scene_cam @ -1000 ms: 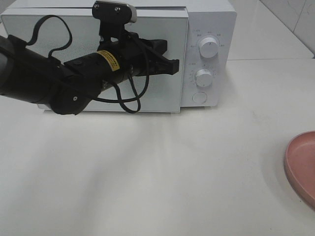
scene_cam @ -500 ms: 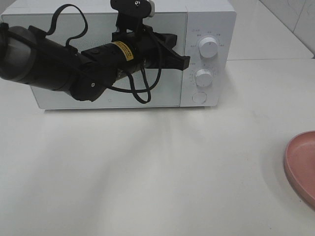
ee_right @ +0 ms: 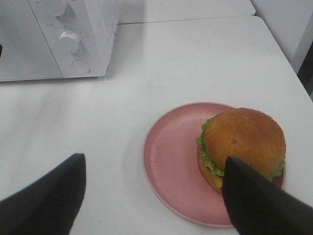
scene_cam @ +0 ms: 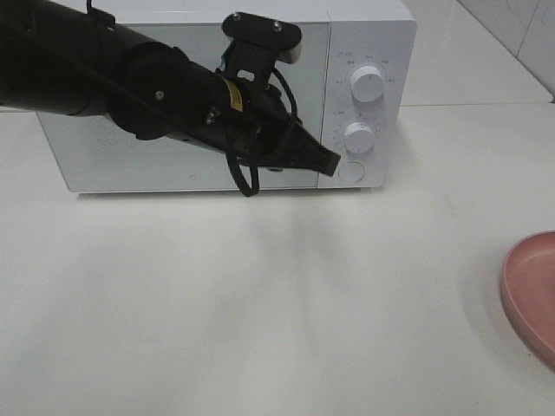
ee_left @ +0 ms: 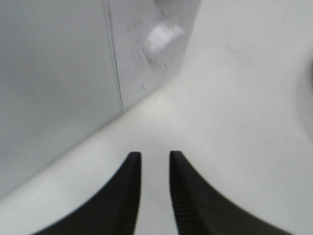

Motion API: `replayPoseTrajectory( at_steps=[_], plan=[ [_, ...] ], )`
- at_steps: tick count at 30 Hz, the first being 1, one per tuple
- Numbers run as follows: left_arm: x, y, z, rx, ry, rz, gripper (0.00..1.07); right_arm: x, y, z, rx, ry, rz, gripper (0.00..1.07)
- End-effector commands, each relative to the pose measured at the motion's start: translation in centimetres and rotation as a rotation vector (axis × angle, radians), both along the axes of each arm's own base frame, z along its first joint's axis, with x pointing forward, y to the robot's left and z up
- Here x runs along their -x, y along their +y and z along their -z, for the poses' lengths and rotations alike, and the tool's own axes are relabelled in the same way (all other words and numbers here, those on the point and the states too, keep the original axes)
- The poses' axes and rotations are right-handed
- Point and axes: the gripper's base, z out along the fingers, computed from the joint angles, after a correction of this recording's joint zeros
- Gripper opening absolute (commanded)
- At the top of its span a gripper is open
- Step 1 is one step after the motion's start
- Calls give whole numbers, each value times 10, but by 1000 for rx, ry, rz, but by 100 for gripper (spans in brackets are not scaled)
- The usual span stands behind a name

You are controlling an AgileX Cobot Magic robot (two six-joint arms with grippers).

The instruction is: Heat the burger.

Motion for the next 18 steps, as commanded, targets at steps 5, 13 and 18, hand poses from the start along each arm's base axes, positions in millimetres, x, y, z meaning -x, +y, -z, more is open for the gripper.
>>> replayPoseTrajectory(
  at_steps=[5,13,18],
  plan=[
    [31,11,-5,-185,221,18,101,3,-1,0,8,-34,7,72],
    [57,37,-13,-401,458,13,100,3,-1,0,8,-34,7,72],
    [50,64,-20,-433,578,-74,100,3,-1,0,8,-34,7,72]
  ],
)
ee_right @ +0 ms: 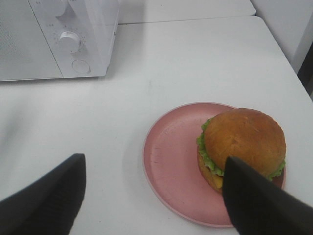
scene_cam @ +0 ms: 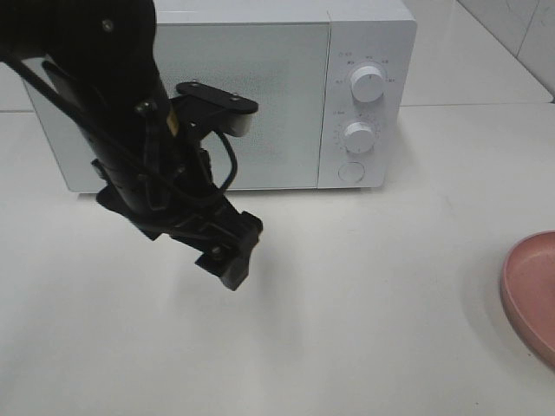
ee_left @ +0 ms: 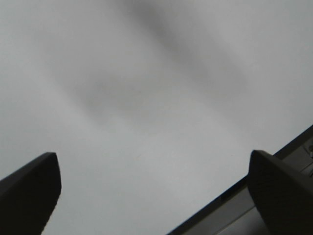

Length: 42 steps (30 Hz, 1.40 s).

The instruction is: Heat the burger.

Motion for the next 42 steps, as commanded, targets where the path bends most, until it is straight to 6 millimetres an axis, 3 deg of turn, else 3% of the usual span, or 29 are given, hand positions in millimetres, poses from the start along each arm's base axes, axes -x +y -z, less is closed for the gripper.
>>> replayPoseTrajectory(
  at_steps=[1,3,5,6,8,9,10,12,13,14,15,17,19,21,22,23,24,25,27,29,33,34,36,42],
  plan=[
    [-2,11,-3,-18,44,-47,100,3,-1,0,8,-34,7,72],
    [-12,46,-11,-31,117,-149,100,3,-1,0,8,-34,7,72],
    [-14,54,-13,-31,123,-170,100,3,-1,0,8,-34,7,72],
    [-15,76,-18,-19,119,-227,99,3,-1,0,8,-34,7,72],
    [-15,86,-21,-15,116,-255,99,3,-1,0,8,-34,7,72],
    [-12,110,-25,-5,111,-325,99,3,-1,0,8,-34,7,72],
    [-12,110,-25,-5,111,-325,99,3,-1,0,8,-34,7,72],
    [-2,144,-30,9,125,-434,99,3,-1,0,8,-34,7,72],
    [-2,144,-30,9,125,-434,99,3,-1,0,8,-34,7,72],
    [9,167,-34,9,127,-502,99,3,-1,0,8,-34,7,72],
    [9,167,-34,9,127,-502,99,3,-1,0,8,-34,7,72],
    [28,192,-38,7,112,-578,99,3,-1,0,8,-34,7,72],
    [36,200,-39,8,98,-603,99,3,-1,0,8,-34,7,72],
    [64,219,-41,-11,46,-651,99,3,-1,0,8,-34,7,72],
    [64,219,-41,-11,46,-651,99,3,-1,0,8,-34,7,72],
    [80,227,-42,-16,9,-672,99,3,-1,0,8,-34,7,72],
    [80,227,-42,-16,9,-672,99,3,-1,0,8,-34,7,72],
    [97,229,-42,-10,-30,-677,99,3,-1,0,8,-34,7,72],
    [106,229,-43,-1,-56,-674,99,3,-1,0,8,-34,7,72],
    [128,230,-46,40,-158,-675,99,3,-1,0,8,-34,7,72],
    [147,231,-46,74,-254,-666,98,3,-1,0,8,-34,7,72],
    [162,232,-45,97,-320,-665,98,3,-1,0,8,-34,7,72],
    [165,232,-45,118,-374,-664,98,3,-1,0,8,-34,7,72],
    [208,233,-59,236,-662,-652,98,3,-1,0,8,-34,7,72]
  ],
)
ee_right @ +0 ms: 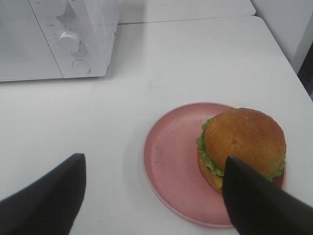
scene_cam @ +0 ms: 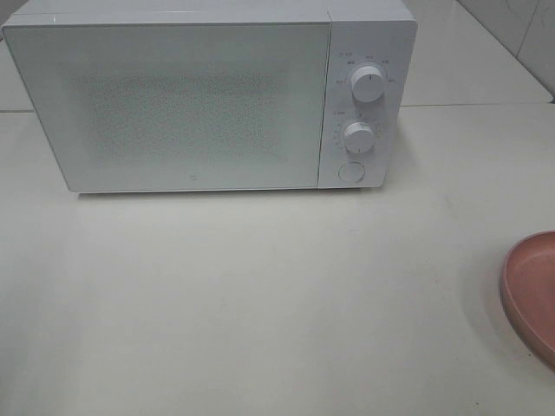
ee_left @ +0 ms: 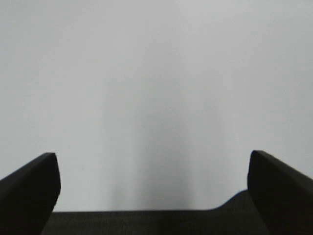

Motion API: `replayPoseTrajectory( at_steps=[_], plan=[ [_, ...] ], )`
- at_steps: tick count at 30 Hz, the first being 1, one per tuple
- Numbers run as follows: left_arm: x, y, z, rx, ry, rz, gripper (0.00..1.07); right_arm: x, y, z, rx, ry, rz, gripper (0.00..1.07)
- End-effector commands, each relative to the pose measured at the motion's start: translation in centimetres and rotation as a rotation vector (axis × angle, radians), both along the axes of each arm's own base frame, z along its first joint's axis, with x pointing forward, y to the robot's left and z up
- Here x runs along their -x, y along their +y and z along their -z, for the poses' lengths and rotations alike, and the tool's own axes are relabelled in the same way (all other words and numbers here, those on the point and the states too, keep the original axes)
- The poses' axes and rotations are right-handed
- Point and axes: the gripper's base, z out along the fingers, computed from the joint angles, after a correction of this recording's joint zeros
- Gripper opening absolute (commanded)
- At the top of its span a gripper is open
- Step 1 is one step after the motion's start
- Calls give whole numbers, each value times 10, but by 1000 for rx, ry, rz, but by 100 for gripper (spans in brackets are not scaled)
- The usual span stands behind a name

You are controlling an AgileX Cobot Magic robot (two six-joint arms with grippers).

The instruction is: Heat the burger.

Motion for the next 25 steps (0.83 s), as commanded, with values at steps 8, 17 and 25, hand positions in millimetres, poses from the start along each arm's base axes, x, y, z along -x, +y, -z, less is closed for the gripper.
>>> replayPoseTrajectory(
  at_steps=[8,17,25],
  plan=[
    [56,2,-7,19,-378,-4,98,3,-1,0,8,-34,7,72],
    [59,2,-7,-4,-399,-73,98,3,0,0,8,-30,7,72],
    [59,2,-7,-4,-399,-73,98,3,0,0,8,-30,7,72]
  ],
)
